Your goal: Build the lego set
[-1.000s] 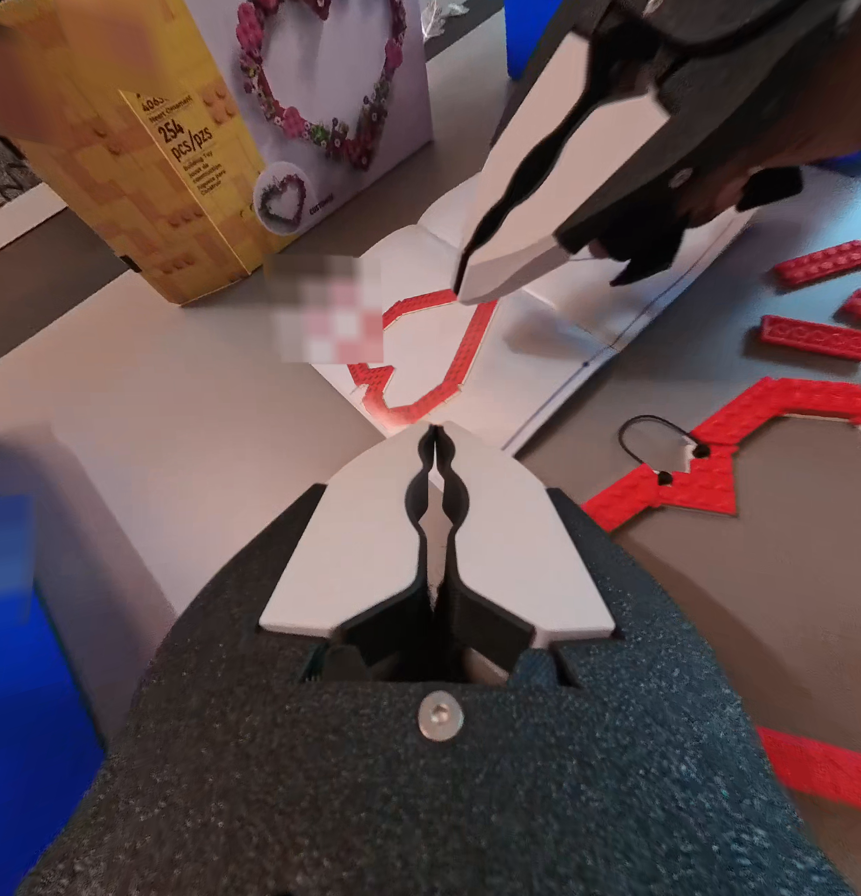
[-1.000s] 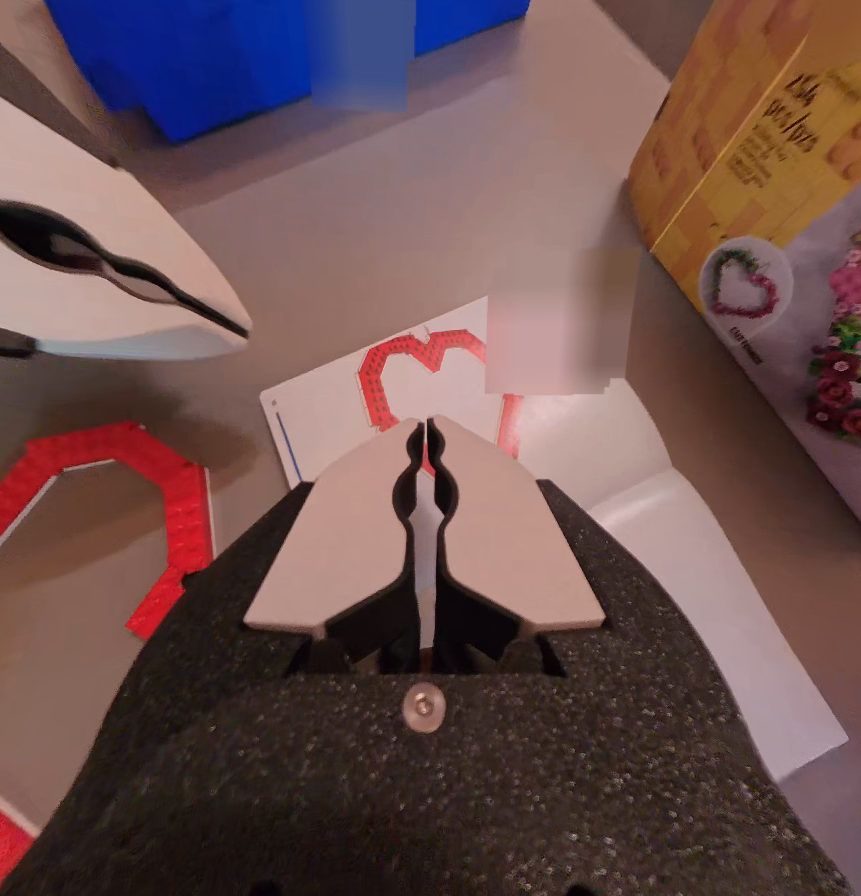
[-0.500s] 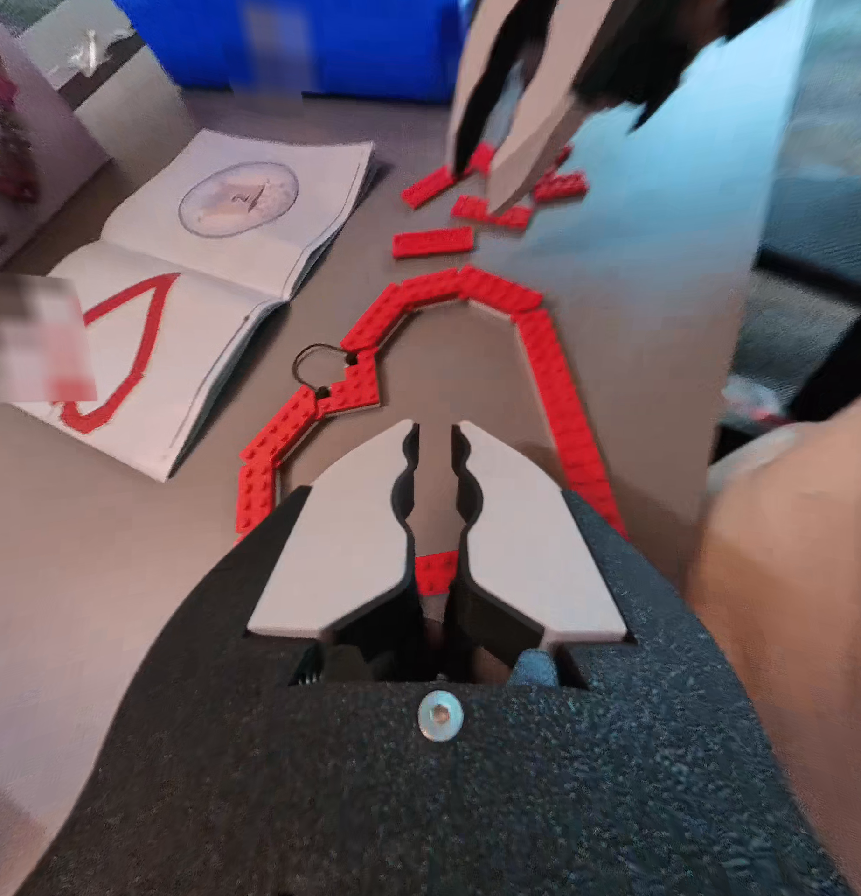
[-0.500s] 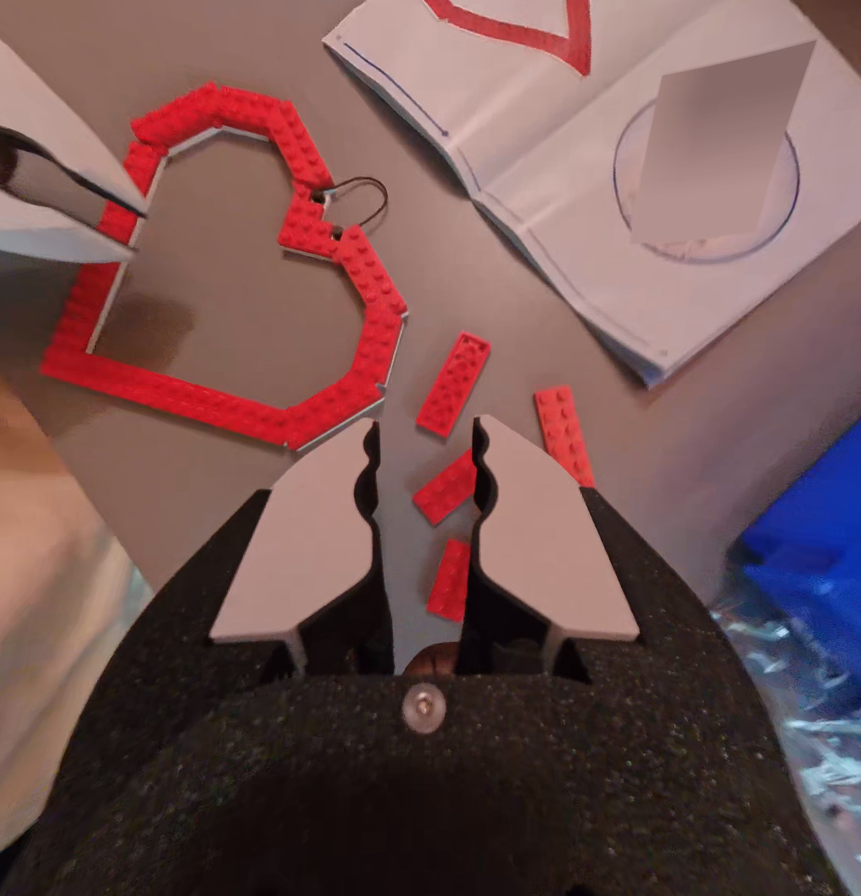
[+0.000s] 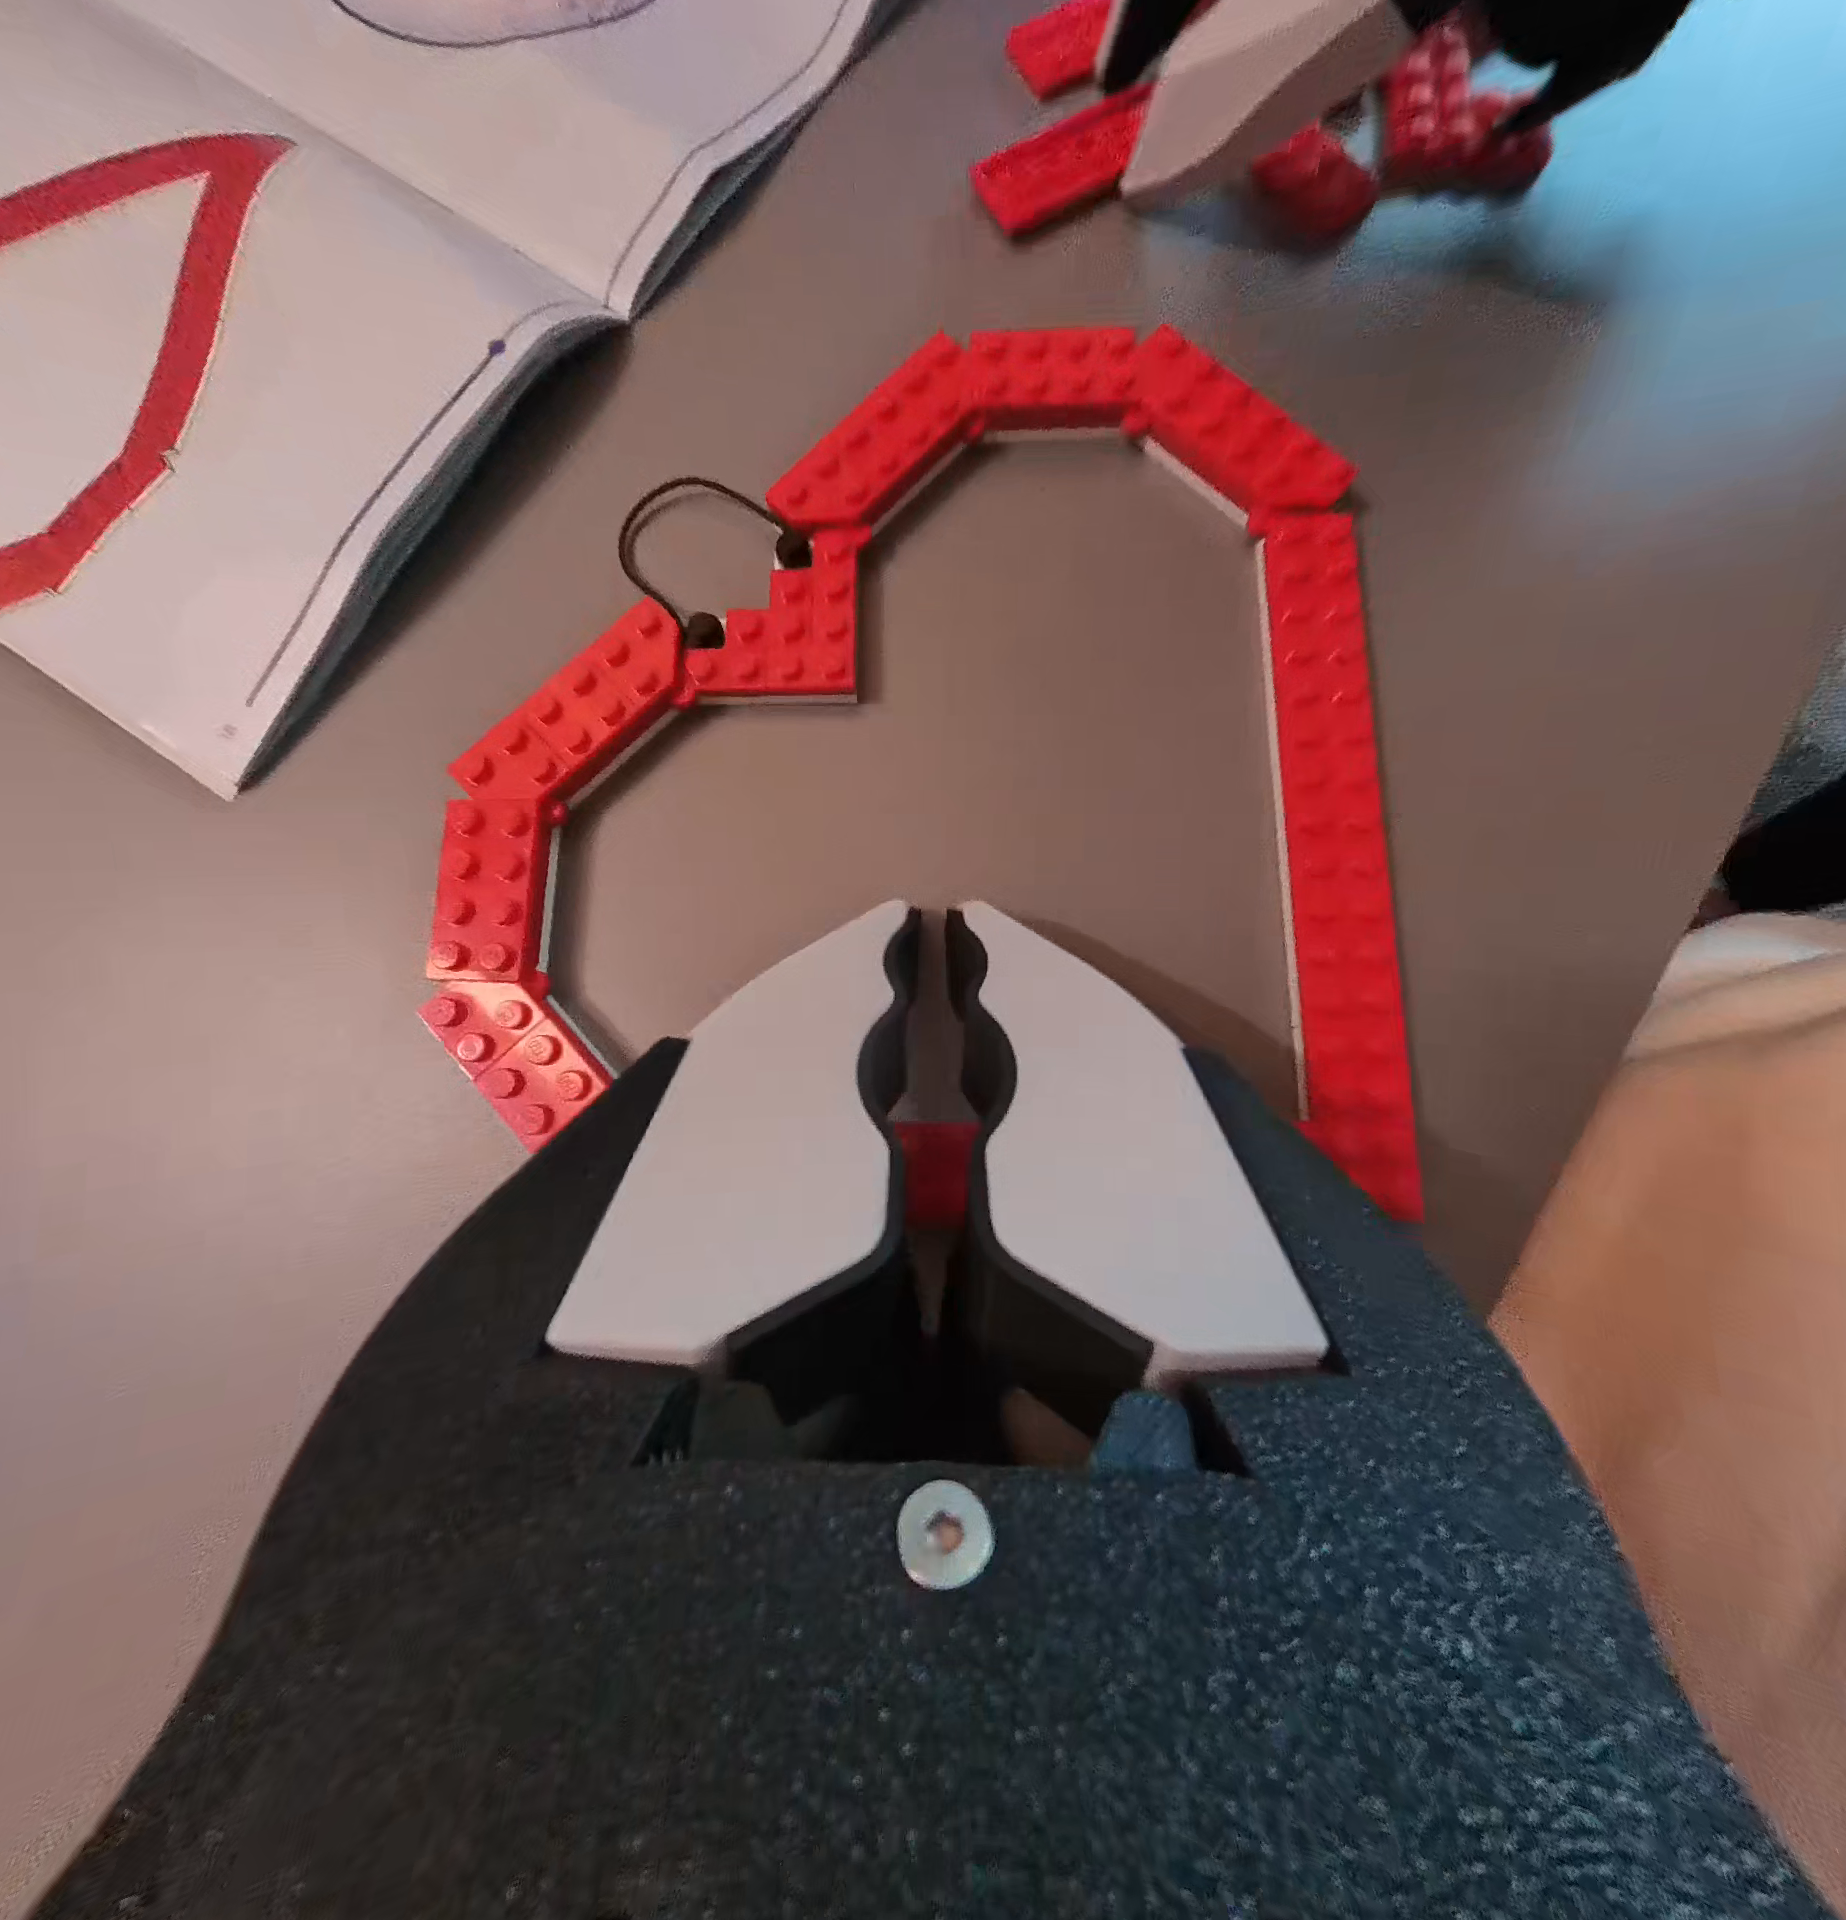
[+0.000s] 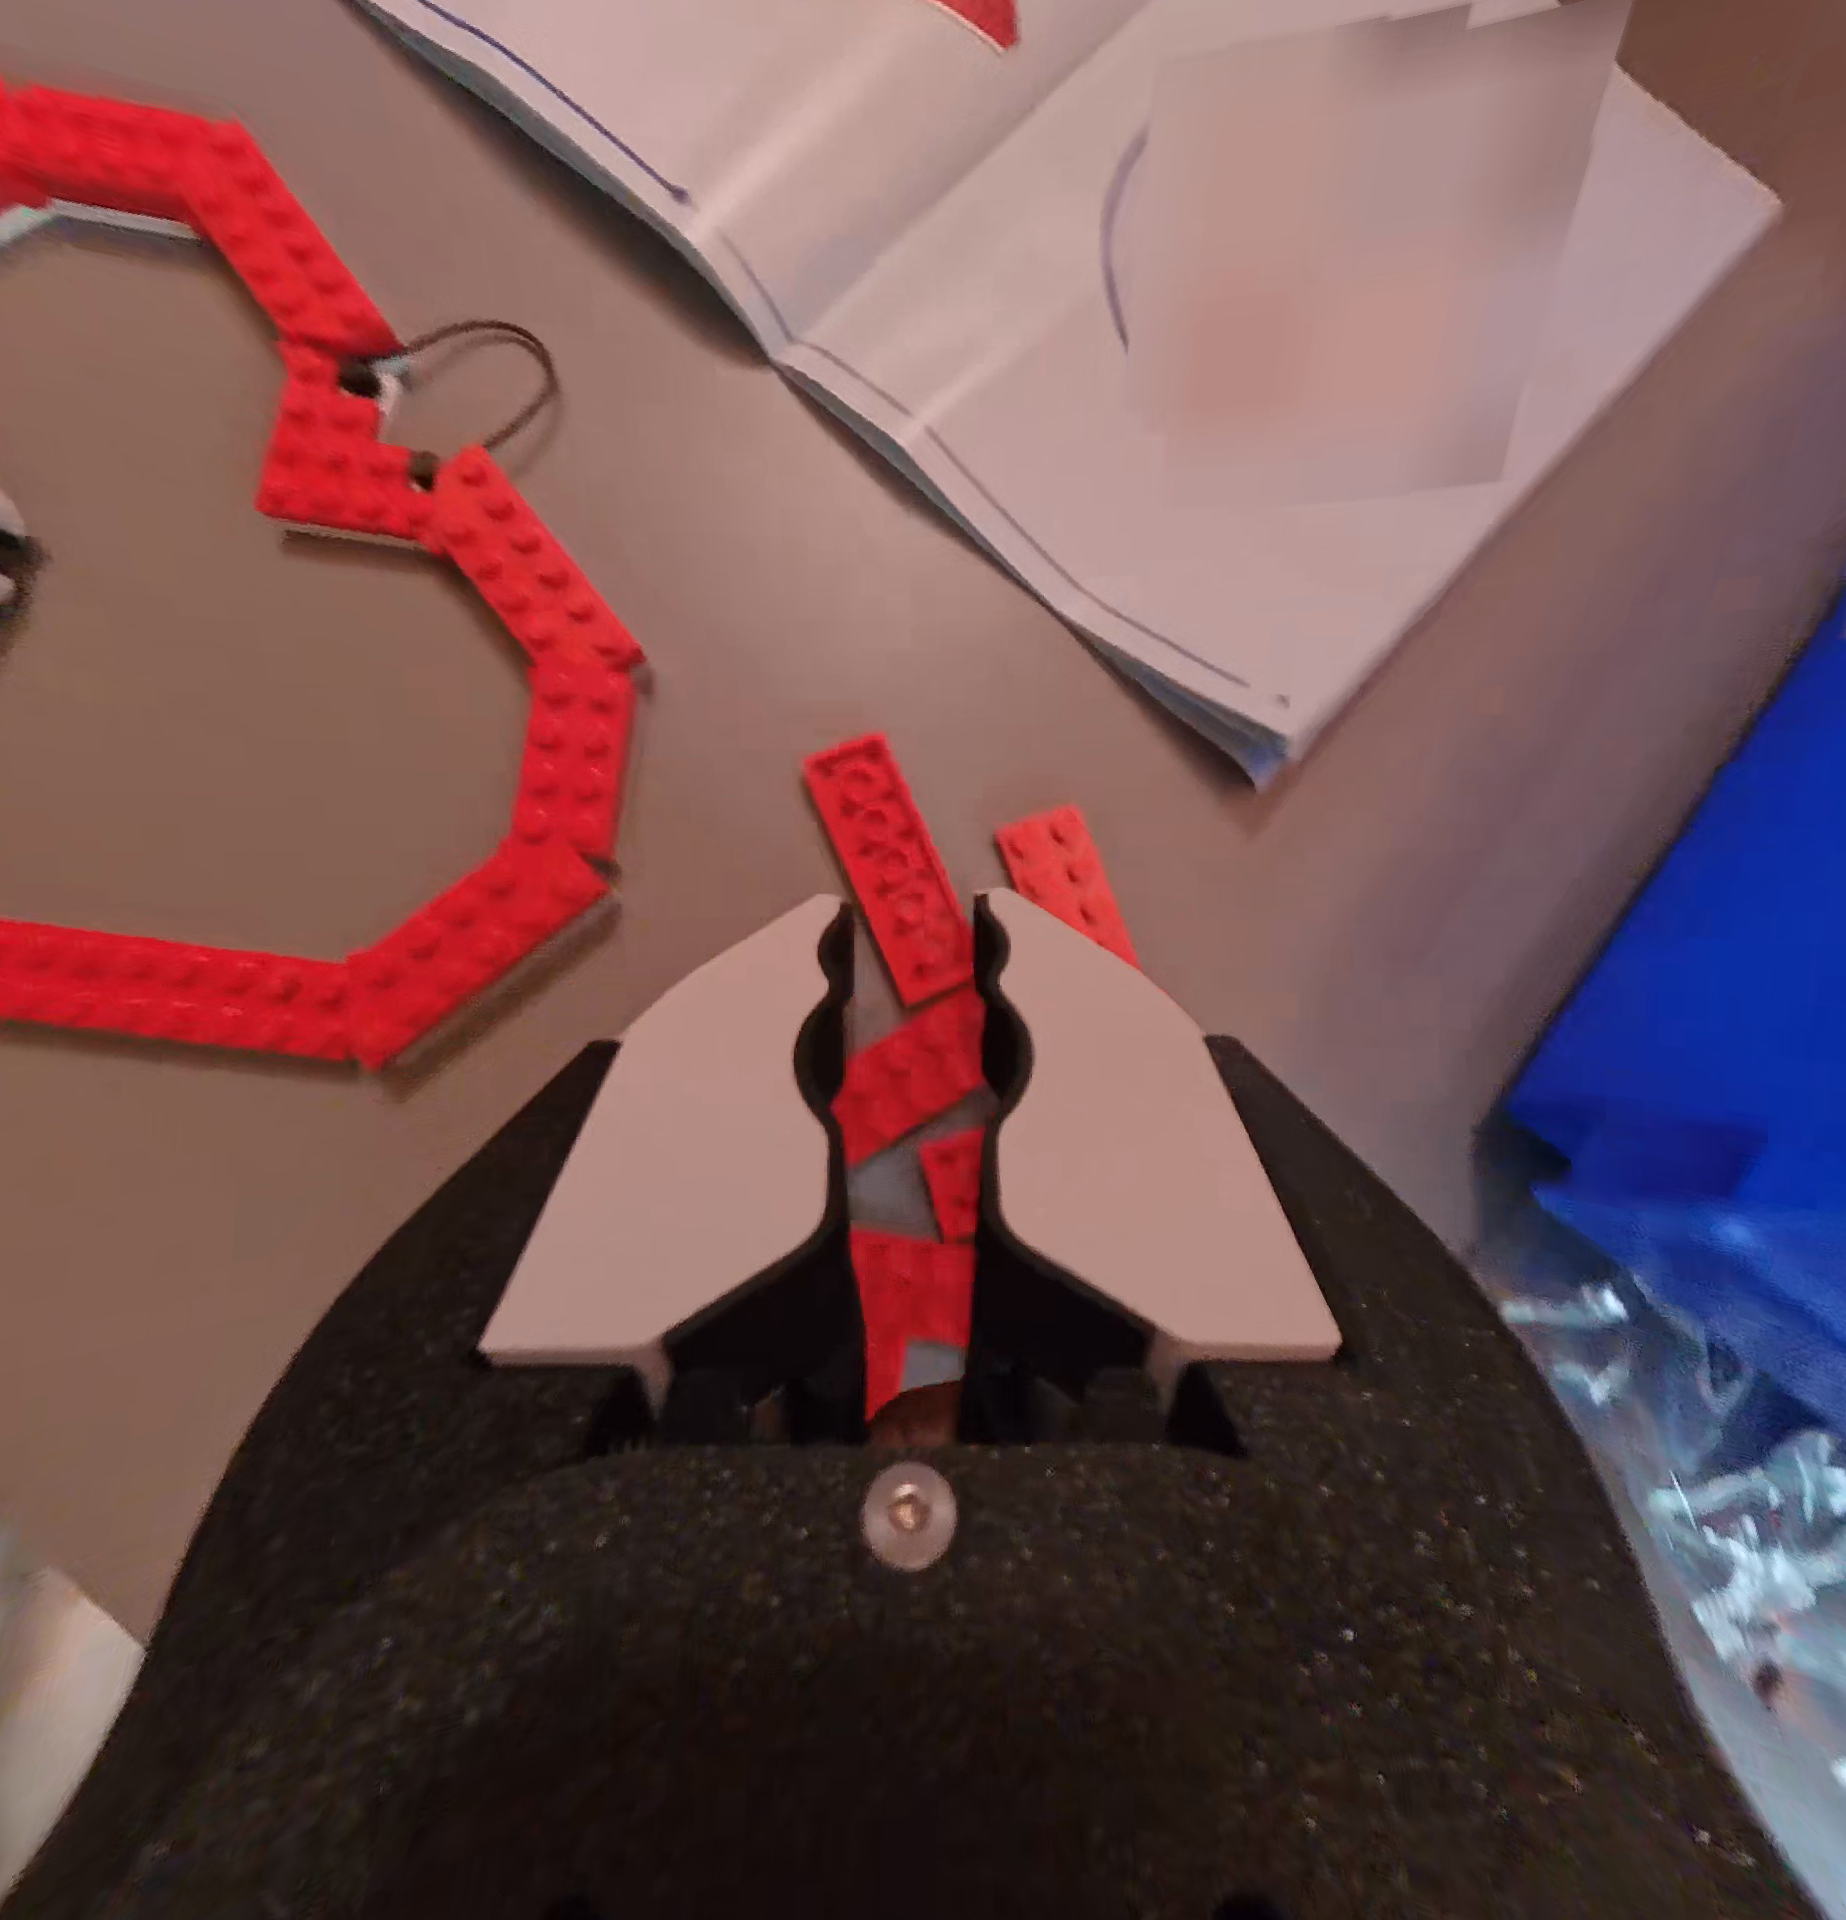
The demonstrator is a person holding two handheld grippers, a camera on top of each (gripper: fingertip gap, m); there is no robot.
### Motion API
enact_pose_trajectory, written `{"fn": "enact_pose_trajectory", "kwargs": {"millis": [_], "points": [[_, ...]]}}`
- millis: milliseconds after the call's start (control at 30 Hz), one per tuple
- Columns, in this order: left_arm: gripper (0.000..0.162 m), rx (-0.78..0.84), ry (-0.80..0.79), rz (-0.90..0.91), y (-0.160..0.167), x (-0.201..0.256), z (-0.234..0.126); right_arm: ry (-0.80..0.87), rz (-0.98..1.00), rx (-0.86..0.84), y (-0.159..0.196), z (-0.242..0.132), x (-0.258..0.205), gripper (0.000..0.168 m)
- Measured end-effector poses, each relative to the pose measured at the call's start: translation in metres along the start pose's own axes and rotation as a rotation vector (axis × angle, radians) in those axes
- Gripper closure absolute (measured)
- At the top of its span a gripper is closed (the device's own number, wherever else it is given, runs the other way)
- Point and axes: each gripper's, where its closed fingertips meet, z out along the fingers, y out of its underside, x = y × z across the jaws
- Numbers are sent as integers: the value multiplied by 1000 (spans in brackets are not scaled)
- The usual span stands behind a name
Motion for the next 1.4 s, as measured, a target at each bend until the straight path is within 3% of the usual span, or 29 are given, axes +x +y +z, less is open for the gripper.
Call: {"fn": "enact_pose_trajectory", "kwargs": {"millis": [133, 267, 400, 500, 600, 700, 767, 833, 1000, 1133, 1233, 1300, 1400], "points": [[157, 19, 46, -63, 1, 3, -1, -17, 60, 72, 12, -28, 10, 141], [157, 9, 34, -39, 4, 2, -4, -44, 132, 10, 48, -45, 10, 117], [156, 8, 15, -23, 3, 2, -2, 4, 74, 41, 54, -47, 3, 125], [156, 16, -1, 5, 0, 3, -2, 82, 29, 148, 34, -45, 12, 134], [155, 51, -9, 29, -9, 7, -7, 45, 35, 87, 17, -31, 12, 139], [153, 104, -27, 55, -21, 9, -11, -2, -89, 247, -54, -28, -5, 144], [152, 129, -54, 76, -27, 10, -11, -28, -188, 252, -91, -14, -13, 148], [154, 133, -98, 99, -30, 9, -10, -19, -258, 264, -125, 2, -11, 168], [162, 166, -158, 88, -35, -3, -15, -174, -363, 282, -182, 40, -30, 168], [162, 177, -129, 116, -34, -5, -21, -411, -388, 217, -192, 77, -50, 168], [162, 197, -128, 105, -31, -20, -36, -457, -370, 134, -190, 101, -48, 168], [162, 196, -90, 94, -22, -29, -45, -559, -335, 128, -185, 90, -62, 168], [160, 169, -173, 65, -7, -52, -50, -683, -353, 86, -148, 55, -85, 167]]}}
